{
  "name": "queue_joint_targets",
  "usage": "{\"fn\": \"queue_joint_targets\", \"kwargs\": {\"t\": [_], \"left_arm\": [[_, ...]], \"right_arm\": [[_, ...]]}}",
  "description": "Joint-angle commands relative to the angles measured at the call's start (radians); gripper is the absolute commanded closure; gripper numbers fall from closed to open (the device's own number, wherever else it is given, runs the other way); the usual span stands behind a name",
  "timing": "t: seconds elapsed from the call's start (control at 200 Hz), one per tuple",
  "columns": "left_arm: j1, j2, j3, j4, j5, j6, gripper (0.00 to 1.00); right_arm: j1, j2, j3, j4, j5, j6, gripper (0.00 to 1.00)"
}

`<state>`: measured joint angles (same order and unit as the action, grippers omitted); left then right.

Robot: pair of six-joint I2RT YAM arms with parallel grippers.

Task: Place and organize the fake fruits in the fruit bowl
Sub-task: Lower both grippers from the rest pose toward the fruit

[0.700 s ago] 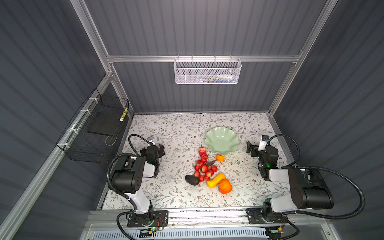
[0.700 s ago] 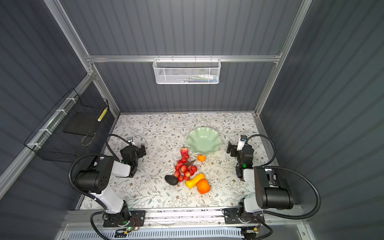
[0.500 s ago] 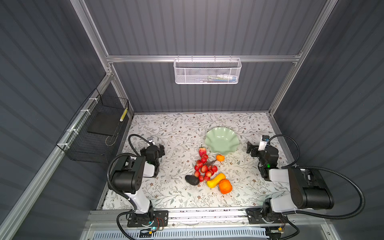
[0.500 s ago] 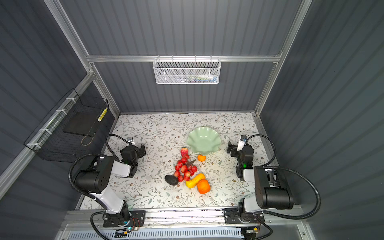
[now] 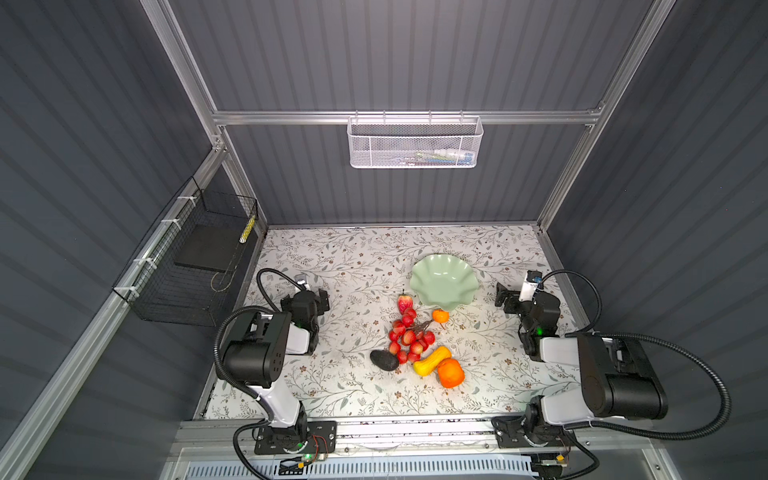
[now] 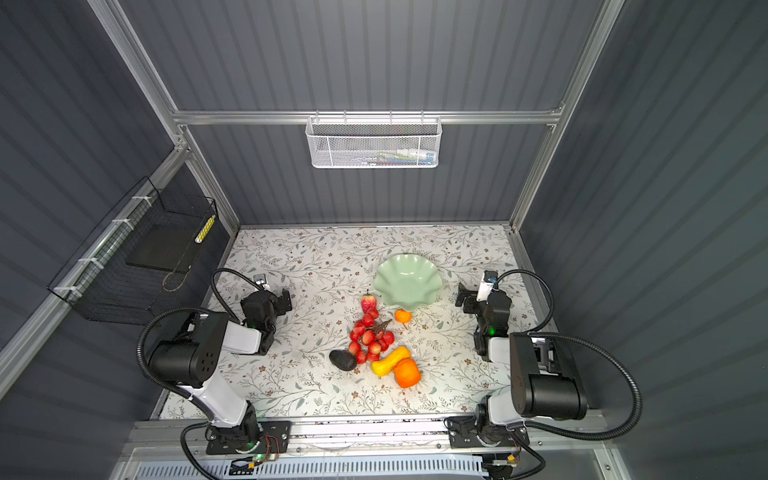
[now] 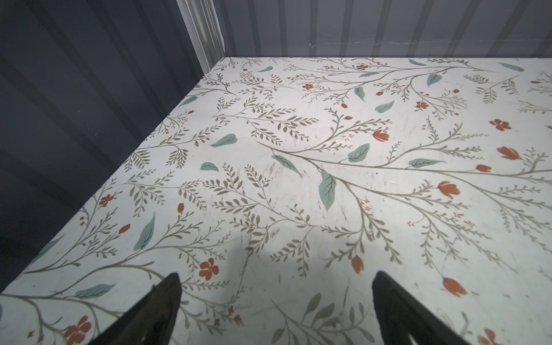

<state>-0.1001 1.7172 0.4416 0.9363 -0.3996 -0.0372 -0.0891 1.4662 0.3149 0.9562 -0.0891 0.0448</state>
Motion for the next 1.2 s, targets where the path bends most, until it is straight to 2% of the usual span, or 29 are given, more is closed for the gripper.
{"fn": "queue_joint_targets", "kwargs": {"t": [0.0, 0.12, 0.18, 0.23, 0.29, 0.325, 0.375, 0.425, 0.47, 0.595, 0.685, 0.815, 0.936, 1.076, 1.196], "left_arm": [[0.003, -0.001, 0.008, 0.018, -0.015, -0.006, 0.00], [0.003, -0.002, 0.005, 0.022, -0.013, -0.006, 0.00], [0.004, -0.008, 0.002, 0.037, 0.008, 0.009, 0.00], [0.000, -0.044, 0.015, -0.018, 0.071, 0.042, 0.00], [-0.029, -0.135, 0.098, -0.260, 0.065, 0.056, 0.00], [-0.044, -0.191, 0.172, -0.454, 0.017, -0.001, 0.00], [-0.044, -0.260, 0.267, -0.655, 0.011, -0.106, 0.00], [-0.044, -0.327, 0.321, -0.778, 0.041, -0.138, 0.00], [-0.044, -0.393, 0.354, -0.851, 0.066, -0.155, 0.00], [-0.043, -0.575, 0.376, -0.974, 0.077, -0.135, 0.00], [-0.044, -0.674, 0.352, -1.016, 0.043, -0.127, 0.00], [-0.044, -0.761, 0.318, -1.047, 0.007, -0.123, 0.00], [-0.044, -0.765, 0.322, -1.030, -0.022, -0.133, 0.00], [-0.043, -0.729, 0.361, -1.068, -0.011, -0.137, 0.00], [-0.043, -0.723, 0.371, -1.097, -0.010, -0.137, 0.00]], "right_arm": [[-0.003, -0.007, 0.019, 0.001, -0.016, 0.008, 0.01], [-0.001, -0.010, 0.015, 0.006, -0.002, 0.011, 0.01], [-0.001, -0.018, 0.010, 0.015, 0.068, 0.038, 0.01], [0.000, -0.067, 0.003, -0.030, 0.168, 0.075, 0.01], [0.000, -0.164, 0.050, -0.201, 0.227, 0.092, 0.01], [0.002, -0.221, 0.106, -0.340, 0.229, 0.099, 0.01], [0.001, -0.285, 0.197, -0.520, 0.233, 0.208, 0.01], [0.001, -0.323, 0.259, -0.599, 0.223, 0.343, 0.01], [-0.012, -0.341, 0.298, -0.687, 0.151, 0.466, 0.01], [-0.049, -0.340, 0.243, -0.614, -0.153, 0.438, 0.01], [-0.033, -0.430, 0.236, -0.752, -0.280, 0.449, 0.01], [0.095, -0.591, 0.282, -1.163, -0.172, 0.415, 0.01], [0.248, -0.715, 0.292, -1.483, -0.118, 0.418, 0.02], [0.431, -0.864, 0.180, -1.601, -0.103, 0.563, 0.03], [0.589, -0.899, 0.131, -1.609, -0.047, 0.661, 0.03]]}}
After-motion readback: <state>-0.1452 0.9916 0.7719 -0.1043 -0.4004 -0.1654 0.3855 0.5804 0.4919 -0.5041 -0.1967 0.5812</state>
